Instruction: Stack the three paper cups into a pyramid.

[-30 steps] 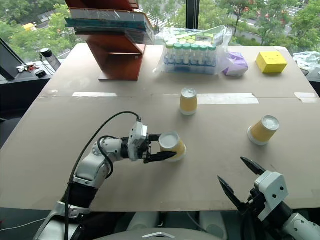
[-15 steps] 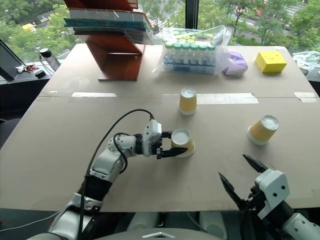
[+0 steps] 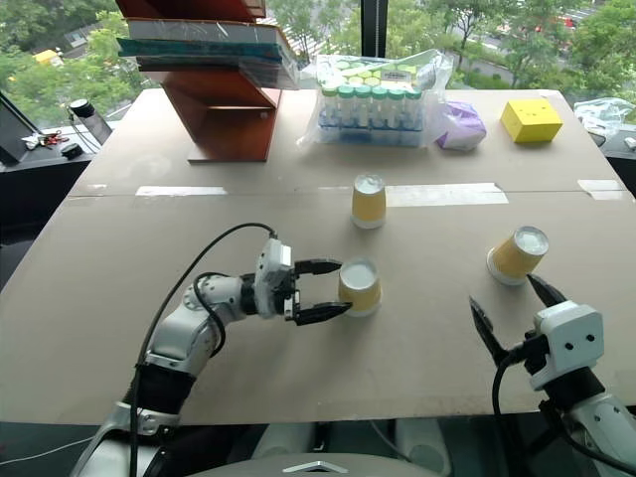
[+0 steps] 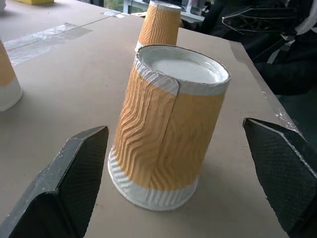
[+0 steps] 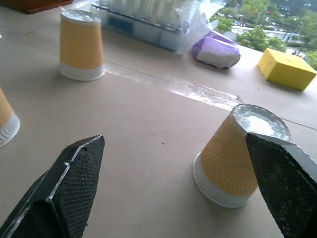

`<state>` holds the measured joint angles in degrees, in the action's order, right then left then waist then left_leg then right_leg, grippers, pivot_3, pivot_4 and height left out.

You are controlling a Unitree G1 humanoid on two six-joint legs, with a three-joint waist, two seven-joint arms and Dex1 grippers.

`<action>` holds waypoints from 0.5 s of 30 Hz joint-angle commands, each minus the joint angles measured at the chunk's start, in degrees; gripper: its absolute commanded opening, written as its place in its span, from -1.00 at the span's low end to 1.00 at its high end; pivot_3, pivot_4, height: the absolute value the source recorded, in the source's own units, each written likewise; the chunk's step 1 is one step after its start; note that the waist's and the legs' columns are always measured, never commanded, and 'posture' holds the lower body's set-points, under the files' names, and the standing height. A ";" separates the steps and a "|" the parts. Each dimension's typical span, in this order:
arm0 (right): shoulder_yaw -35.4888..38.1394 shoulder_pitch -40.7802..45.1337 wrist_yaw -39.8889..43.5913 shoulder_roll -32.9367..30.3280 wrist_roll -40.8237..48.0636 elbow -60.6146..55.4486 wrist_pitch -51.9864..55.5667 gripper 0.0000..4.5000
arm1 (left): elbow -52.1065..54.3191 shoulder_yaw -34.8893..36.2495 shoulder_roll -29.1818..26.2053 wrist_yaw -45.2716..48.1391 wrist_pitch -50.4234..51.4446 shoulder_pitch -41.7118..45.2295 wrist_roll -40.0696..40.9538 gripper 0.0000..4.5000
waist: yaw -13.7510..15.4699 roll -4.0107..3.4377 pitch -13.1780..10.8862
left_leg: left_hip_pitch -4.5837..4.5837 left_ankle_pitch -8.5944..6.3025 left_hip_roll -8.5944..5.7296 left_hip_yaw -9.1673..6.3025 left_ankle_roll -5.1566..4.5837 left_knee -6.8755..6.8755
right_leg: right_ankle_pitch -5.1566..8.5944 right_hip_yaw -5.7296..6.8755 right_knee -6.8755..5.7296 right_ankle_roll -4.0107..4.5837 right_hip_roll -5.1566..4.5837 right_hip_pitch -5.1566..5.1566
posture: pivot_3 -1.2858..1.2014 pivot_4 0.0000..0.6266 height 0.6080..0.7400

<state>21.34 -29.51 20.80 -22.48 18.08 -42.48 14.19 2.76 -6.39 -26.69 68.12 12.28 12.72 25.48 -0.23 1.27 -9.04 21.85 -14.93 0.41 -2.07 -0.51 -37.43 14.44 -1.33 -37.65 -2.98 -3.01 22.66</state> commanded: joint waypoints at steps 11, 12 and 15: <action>5.59 20.12 -5.11 -3.67 5.27 12.38 15.72 1.00 | 12.10 12.34 -13.49 9.56 6.05 -6.76 15.78 0.97 | -0.51 -0.11 -0.06 | -0.03 0.00 0.01 0.05 -0.01 0.03 | 0.02 -0.02 -0.04 0.05 0.05 0.01 | 0.03 -0.52 1.00; 5.61 20.88 -4.68 -3.68 5.78 13.08 15.99 1.00 | 12.53 12.70 -13.99 9.67 6.56 -6.93 16.32 0.97 | -0.38 -0.11 -0.06 | -0.03 0.00 0.01 0.05 -0.01 0.03 | 0.02 -0.03 -0.03 0.05 0.05 0.01 | 0.03 -0.52 1.00; 5.52 22.75 -3.31 -3.95 6.90 15.63 16.05 1.00 | 13.25 13.59 -14.65 9.53 7.69 -6.85 17.52 0.97 | -0.34 -0.13 -0.08 | 0.03 0.00 -0.01 0.08 -0.01 0.03 | -0.02 0.04 0.00 -0.03 0.02 0.01 | 0.03 -0.52 1.00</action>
<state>25.39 -7.62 16.91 -25.81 23.80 -27.33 30.50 13.76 5.78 -40.58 77.30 19.45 5.70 40.82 -0.57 1.14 -9.12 21.88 -14.93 0.39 -1.98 -0.51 -37.39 14.40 -1.29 -37.64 -3.03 -2.98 22.67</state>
